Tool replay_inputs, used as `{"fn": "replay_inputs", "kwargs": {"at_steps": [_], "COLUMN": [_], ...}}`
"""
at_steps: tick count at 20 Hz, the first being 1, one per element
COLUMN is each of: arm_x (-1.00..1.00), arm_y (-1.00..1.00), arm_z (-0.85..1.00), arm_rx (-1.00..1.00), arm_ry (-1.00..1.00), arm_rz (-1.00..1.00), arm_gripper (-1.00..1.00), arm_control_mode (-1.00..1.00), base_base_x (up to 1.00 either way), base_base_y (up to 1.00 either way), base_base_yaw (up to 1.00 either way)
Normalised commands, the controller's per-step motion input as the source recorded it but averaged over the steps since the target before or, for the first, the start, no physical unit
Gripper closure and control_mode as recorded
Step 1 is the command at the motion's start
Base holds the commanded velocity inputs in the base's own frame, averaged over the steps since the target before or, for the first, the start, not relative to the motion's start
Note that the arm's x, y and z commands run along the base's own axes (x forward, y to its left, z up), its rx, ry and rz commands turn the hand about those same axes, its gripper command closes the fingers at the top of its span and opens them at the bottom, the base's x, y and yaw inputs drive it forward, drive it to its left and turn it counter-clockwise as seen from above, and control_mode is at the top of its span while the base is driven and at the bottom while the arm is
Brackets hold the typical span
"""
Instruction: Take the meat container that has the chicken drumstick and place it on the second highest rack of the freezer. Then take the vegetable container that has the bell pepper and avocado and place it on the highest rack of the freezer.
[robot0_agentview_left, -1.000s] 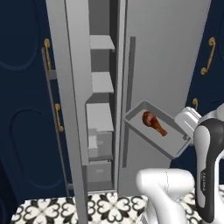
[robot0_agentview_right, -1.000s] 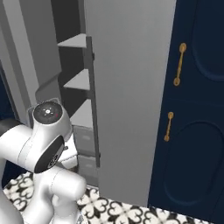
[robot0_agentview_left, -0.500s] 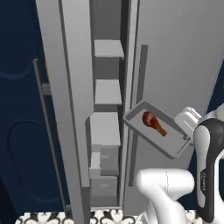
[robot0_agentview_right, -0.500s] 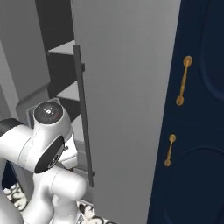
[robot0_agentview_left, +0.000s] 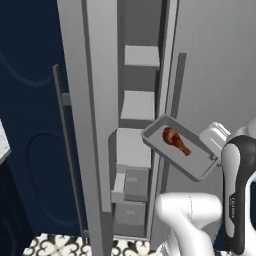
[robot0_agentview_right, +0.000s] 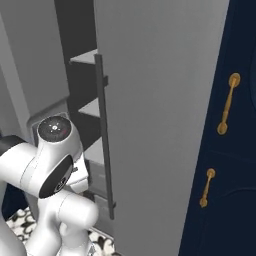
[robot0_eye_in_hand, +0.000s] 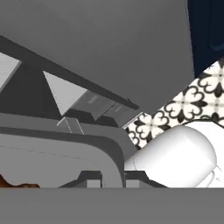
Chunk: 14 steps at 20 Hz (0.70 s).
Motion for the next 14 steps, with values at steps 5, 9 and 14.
{"fn": "replay_inputs", "kwargs": {"at_steps": [5,9,14], "arm_x": [0.0,0.0,0.0], "arm_y": [0.0,0.0,0.0], "arm_z": [0.0,0.0,0.0], "arm_rx": [0.0,0.0,0.0], "arm_ry": [0.0,0.0,0.0], "arm_rz": [0.0,0.0,0.0], "arm_gripper": [1.0,1.0,1.0], "arm_control_mode": [1.0,1.0,1.0], "base_base_x": [0.44,0.53,0.62], "base_base_y": [-0.2,-0.28,-0.01], "base_base_yaw": [0.24,0.09,-0.02]}}
